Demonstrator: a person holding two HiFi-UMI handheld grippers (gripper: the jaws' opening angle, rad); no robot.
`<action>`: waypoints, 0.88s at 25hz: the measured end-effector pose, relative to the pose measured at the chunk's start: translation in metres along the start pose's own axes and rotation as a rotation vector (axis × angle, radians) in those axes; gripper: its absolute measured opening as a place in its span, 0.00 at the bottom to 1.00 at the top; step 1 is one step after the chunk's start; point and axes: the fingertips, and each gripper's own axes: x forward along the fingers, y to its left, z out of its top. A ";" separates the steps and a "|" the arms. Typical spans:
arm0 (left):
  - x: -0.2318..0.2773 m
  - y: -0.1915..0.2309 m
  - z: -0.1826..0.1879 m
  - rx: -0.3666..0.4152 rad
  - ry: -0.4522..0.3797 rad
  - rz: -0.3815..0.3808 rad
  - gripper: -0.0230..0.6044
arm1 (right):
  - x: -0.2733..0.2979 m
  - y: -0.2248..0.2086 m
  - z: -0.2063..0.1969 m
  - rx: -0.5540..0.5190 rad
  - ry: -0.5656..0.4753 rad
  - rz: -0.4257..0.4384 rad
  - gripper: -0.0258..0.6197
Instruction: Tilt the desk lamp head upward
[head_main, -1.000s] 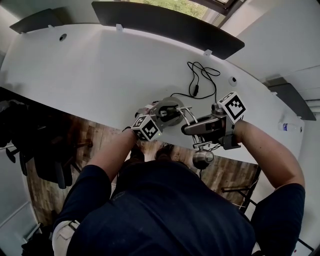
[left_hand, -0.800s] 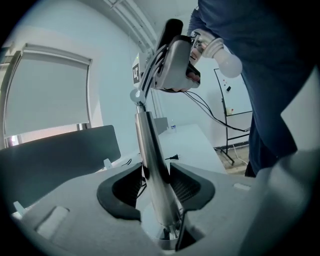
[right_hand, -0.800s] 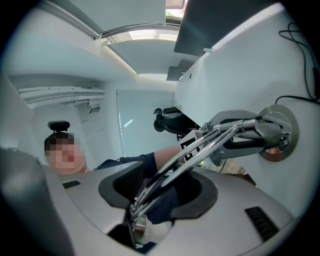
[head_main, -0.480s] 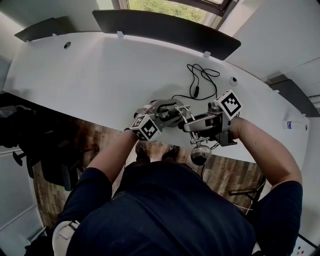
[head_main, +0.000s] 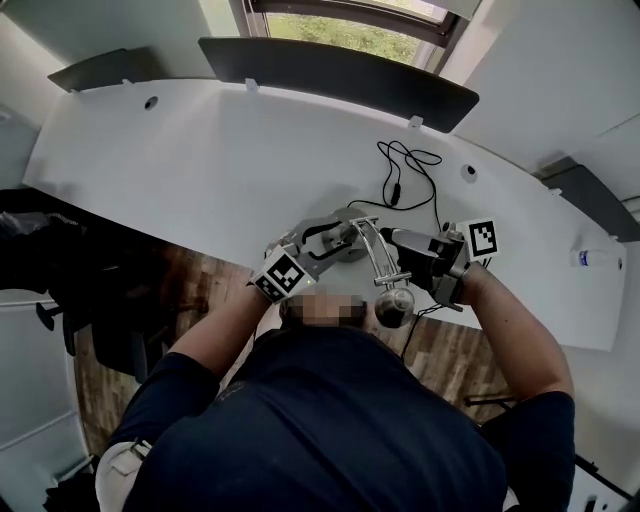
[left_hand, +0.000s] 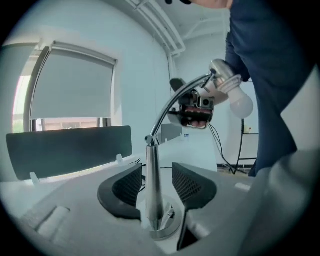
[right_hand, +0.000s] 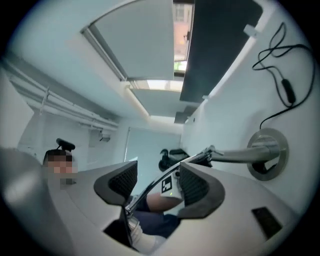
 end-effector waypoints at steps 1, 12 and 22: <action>-0.003 -0.001 0.007 -0.030 -0.016 0.006 0.34 | -0.006 -0.001 0.006 -0.012 -0.076 -0.012 0.44; -0.039 -0.005 0.073 -0.173 -0.124 0.077 0.18 | -0.040 -0.004 0.019 -0.350 -0.408 -0.218 0.20; -0.054 -0.009 0.112 -0.181 -0.140 0.141 0.08 | -0.054 0.006 0.007 -0.752 -0.486 -0.527 0.11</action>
